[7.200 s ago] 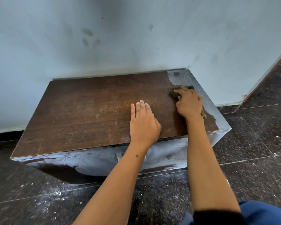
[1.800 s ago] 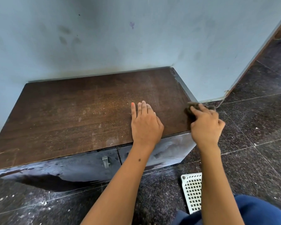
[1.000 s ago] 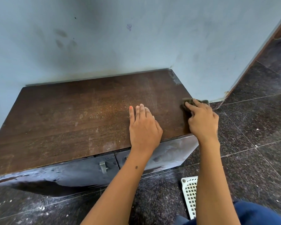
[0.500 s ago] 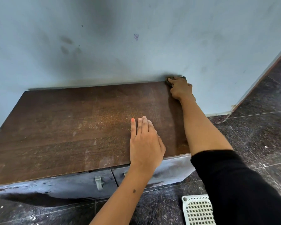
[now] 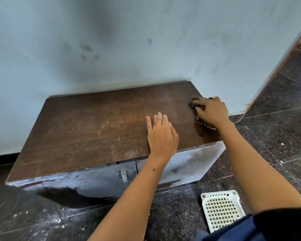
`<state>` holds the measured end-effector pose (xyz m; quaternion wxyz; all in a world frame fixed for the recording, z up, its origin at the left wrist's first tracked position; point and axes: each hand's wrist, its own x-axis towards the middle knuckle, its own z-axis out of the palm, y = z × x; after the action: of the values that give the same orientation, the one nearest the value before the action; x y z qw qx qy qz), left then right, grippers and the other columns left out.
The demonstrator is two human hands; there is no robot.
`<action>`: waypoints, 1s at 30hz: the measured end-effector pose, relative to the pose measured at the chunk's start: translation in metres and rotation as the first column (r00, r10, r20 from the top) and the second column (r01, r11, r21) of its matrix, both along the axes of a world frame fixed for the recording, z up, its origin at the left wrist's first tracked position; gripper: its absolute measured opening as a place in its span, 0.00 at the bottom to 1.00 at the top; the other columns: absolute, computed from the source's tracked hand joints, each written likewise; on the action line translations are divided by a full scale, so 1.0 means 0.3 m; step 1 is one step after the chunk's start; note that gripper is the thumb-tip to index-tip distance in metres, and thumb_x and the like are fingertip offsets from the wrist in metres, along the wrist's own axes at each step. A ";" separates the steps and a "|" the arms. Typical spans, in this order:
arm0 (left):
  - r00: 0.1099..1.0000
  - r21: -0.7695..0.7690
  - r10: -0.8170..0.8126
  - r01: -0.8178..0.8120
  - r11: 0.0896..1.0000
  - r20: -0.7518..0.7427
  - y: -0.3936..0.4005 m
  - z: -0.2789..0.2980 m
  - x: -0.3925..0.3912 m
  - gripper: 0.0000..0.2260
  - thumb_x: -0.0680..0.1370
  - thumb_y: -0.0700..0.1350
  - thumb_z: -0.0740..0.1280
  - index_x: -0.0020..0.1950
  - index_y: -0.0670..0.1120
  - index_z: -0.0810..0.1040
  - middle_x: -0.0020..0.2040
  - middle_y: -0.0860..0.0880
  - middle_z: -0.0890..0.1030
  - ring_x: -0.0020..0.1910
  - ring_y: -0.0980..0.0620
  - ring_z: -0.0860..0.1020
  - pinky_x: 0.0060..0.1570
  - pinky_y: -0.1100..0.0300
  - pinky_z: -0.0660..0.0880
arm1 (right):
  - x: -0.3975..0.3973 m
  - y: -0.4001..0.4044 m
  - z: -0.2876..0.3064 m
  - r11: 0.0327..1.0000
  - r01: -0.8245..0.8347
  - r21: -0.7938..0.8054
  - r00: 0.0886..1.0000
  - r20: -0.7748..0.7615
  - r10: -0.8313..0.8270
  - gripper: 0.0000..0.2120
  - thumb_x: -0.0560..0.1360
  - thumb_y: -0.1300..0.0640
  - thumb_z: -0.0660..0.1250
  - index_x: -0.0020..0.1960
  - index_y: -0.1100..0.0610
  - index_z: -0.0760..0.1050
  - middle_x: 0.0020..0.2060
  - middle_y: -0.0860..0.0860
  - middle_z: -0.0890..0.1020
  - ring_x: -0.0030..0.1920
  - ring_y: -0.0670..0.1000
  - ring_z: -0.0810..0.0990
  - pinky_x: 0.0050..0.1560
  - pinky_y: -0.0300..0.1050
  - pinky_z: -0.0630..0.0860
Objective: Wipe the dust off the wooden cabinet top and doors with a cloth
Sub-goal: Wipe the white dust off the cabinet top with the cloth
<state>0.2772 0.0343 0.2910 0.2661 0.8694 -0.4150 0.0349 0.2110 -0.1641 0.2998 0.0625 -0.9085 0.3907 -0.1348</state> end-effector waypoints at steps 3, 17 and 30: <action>0.997 -0.155 0.014 -0.026 0.988 -0.081 0.076 0.051 0.051 0.24 0.81 0.48 0.45 0.73 0.40 0.63 0.74 0.43 0.64 0.75 0.49 0.58 0.73 0.54 0.38 | -0.054 0.058 -0.033 0.998 0.069 0.002 0.996 0.055 -0.069 0.18 0.79 0.53 0.57 0.68 0.48 0.71 0.71 0.49 0.68 0.70 0.56 0.64 0.67 0.54 0.60; 0.909 0.061 0.289 -0.284 0.957 -0.300 0.744 0.146 0.303 0.25 0.82 0.52 0.45 0.75 0.40 0.60 0.75 0.44 0.60 0.76 0.49 0.54 0.73 0.51 0.40 | 0.449 1.027 -0.055 0.952 -0.275 0.131 0.961 0.071 0.268 0.23 0.81 0.50 0.49 0.76 0.53 0.56 0.77 0.54 0.53 0.76 0.53 0.49 0.72 0.55 0.48; 0.911 0.179 0.340 -0.303 0.936 -0.235 0.813 0.078 0.284 0.23 0.83 0.51 0.46 0.71 0.39 0.66 0.73 0.42 0.64 0.75 0.47 0.56 0.73 0.47 0.43 | 0.380 0.977 -0.058 0.956 -0.279 0.086 0.960 0.010 0.280 0.31 0.76 0.49 0.63 0.75 0.48 0.56 0.77 0.49 0.53 0.76 0.51 0.47 0.72 0.57 0.36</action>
<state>0.3623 0.2780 0.3144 0.2482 0.9390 -0.2285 -0.0662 0.3249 0.1288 0.2823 0.1198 -0.9511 0.2640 -0.1065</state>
